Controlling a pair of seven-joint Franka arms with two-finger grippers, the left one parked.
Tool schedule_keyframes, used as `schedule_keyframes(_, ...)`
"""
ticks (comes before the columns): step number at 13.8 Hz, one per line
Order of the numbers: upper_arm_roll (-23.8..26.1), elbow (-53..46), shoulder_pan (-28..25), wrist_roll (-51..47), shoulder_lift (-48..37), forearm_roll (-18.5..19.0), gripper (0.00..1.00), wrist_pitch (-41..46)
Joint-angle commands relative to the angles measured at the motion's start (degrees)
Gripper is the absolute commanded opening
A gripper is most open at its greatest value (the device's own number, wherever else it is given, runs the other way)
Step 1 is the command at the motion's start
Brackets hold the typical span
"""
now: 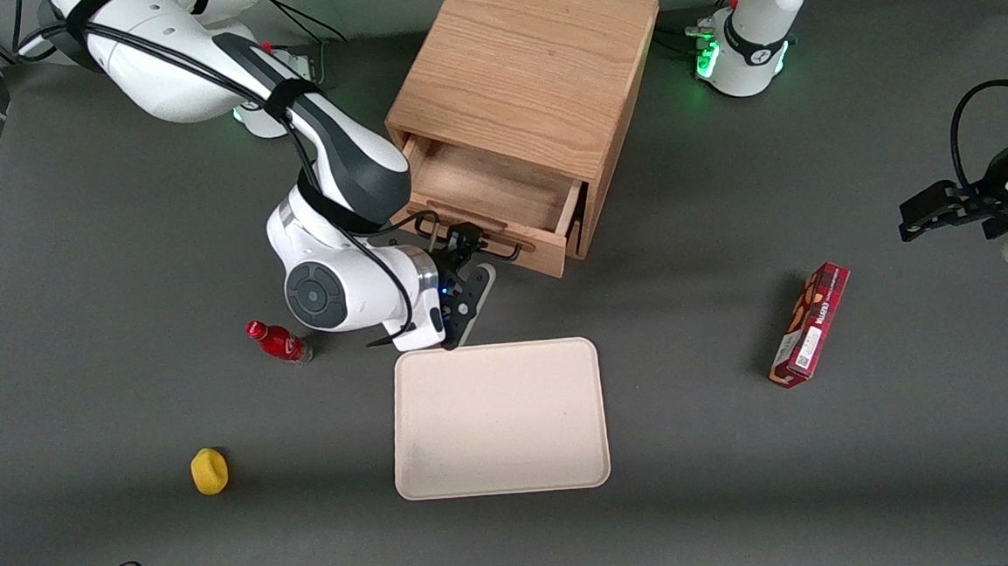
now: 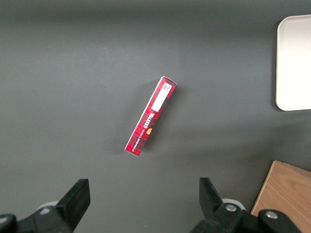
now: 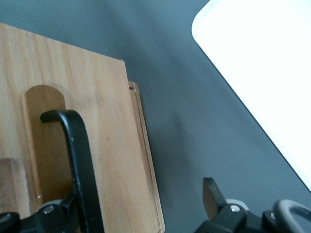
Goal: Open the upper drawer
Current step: 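Pull the upper drawer outward from the cabinet with the right gripper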
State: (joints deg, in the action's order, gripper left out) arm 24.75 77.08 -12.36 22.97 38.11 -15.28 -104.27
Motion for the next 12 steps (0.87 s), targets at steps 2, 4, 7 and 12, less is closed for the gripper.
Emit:
schedule_keyframes(2,-1.98,-10.00,-0.29,-0.91,5.12,1.05,1.00,4.68)
schedule_keyframes(4,-3.12,-12.21,-0.29,-0.73,6.27,1.05,1.00,4.95)
schedule_keyframes(7,-4.53,-15.20,-0.21,1.72,7.85,1.05,1.00,4.86)
schedule_keyframes(12,-7.43,-17.57,-0.21,6.38,8.47,1.13,1.00,4.86)
